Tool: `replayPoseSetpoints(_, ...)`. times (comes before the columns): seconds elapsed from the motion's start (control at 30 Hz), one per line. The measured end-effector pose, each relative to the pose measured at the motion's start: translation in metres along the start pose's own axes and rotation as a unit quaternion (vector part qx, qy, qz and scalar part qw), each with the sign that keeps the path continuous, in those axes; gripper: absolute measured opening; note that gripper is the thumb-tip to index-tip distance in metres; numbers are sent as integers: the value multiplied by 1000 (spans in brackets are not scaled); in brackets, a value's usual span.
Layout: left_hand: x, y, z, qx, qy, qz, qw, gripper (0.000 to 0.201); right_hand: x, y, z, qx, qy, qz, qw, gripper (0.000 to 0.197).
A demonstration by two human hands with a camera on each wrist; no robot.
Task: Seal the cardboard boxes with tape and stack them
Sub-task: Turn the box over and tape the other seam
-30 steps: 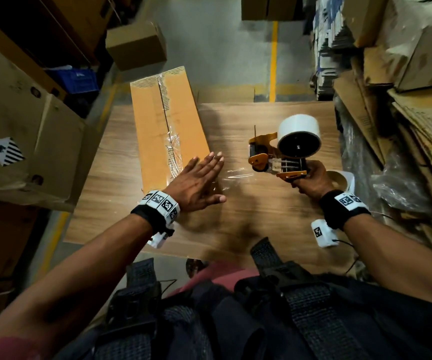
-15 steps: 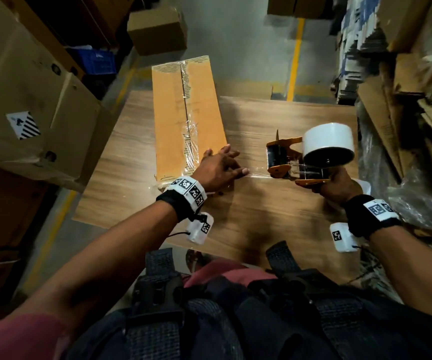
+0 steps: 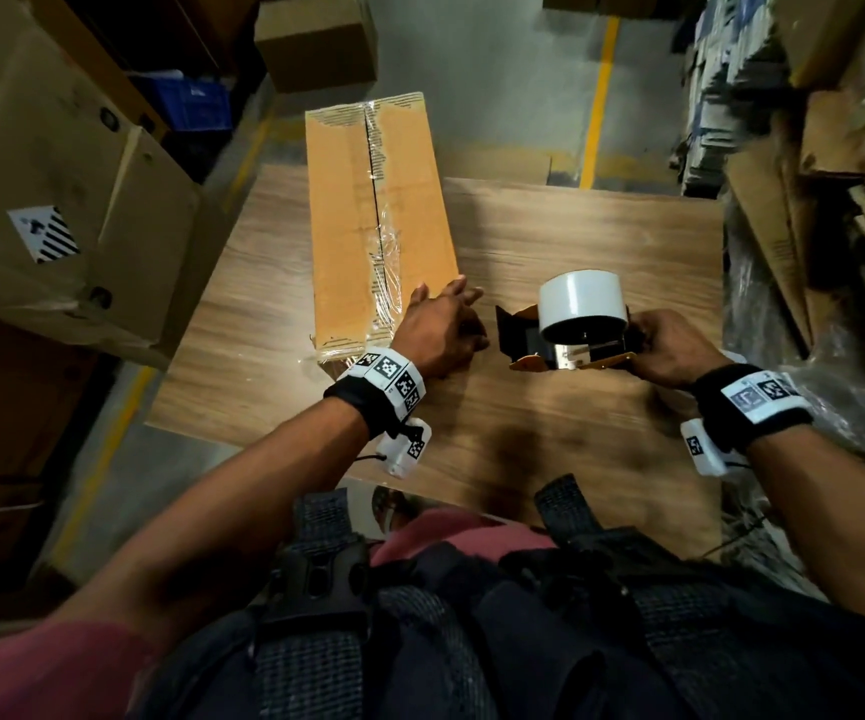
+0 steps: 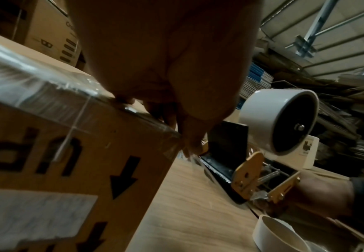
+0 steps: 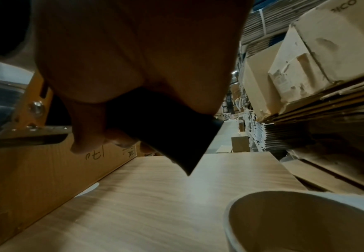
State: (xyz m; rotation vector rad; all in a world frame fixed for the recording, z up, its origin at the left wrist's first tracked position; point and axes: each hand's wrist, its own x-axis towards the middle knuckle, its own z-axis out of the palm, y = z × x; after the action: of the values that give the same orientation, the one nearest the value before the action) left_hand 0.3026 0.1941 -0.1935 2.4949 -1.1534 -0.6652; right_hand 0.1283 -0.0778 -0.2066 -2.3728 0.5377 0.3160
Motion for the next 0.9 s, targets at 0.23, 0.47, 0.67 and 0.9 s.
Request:
replayPoseSetpoints(0.23, -3, 7, 5, 21, 33, 5, 999, 30, 18, -8, 2, -66, -41, -1, 997, 31)
replayPoseSetpoints(0.47, -3, 12, 5, 19, 34, 2, 999, 29, 38, -17, -5, -118, -12, -1, 993, 27)
replayPoseSetpoints(0.67, -1, 18, 9, 37, 35, -4, 999, 28, 33, -17, -8, -162, 7, 3, 987, 33)
replayPoseSetpoints(0.9, -5, -1, 12, -25, 71, -9, 997, 13, 7, 5, -11, 15, 39, 5, 999, 13)
